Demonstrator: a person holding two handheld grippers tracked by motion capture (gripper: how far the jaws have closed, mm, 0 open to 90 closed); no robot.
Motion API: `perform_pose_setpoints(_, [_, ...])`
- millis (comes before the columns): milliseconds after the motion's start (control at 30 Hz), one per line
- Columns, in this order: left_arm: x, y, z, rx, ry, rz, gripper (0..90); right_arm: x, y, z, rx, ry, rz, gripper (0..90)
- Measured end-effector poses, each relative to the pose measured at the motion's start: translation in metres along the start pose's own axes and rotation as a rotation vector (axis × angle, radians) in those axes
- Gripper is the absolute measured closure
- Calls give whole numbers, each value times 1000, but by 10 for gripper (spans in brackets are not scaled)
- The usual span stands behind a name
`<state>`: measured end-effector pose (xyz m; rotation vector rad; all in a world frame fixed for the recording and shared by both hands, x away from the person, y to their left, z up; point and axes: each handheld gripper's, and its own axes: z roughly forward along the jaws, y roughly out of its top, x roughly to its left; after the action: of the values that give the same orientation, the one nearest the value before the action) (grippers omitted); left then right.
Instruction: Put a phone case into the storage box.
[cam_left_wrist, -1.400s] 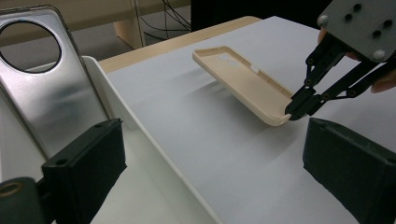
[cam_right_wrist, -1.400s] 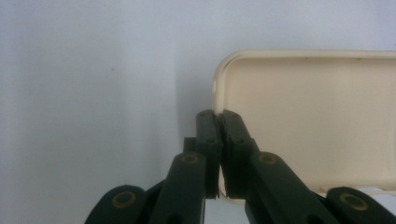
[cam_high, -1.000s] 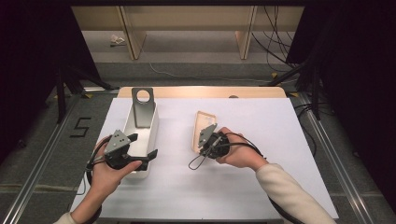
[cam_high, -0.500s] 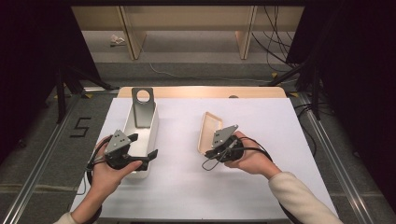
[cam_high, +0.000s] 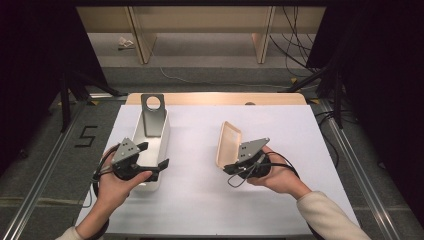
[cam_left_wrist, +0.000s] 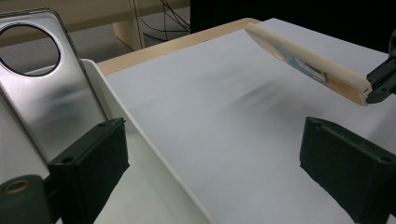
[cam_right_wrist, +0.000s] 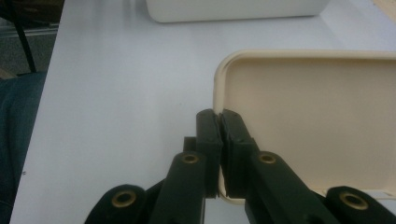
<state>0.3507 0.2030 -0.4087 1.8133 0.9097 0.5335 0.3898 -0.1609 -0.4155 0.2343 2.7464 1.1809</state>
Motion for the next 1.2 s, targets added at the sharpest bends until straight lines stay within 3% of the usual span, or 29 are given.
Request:
perform_pose_setpoints(333, [-4, 12, 8, 1, -17, 8, 96, 10, -9, -11, -49, 2, 15, 878])
perform_pose_setpoints(733, [-20, 43, 35, 16, -66, 54, 136, 18, -9, -14, -65, 7, 10, 879])
perform_pose_setpoints(1200, [-39, 74, 73, 97, -134, 39, 171, 27, -3, -10, -71, 25, -12, 879])
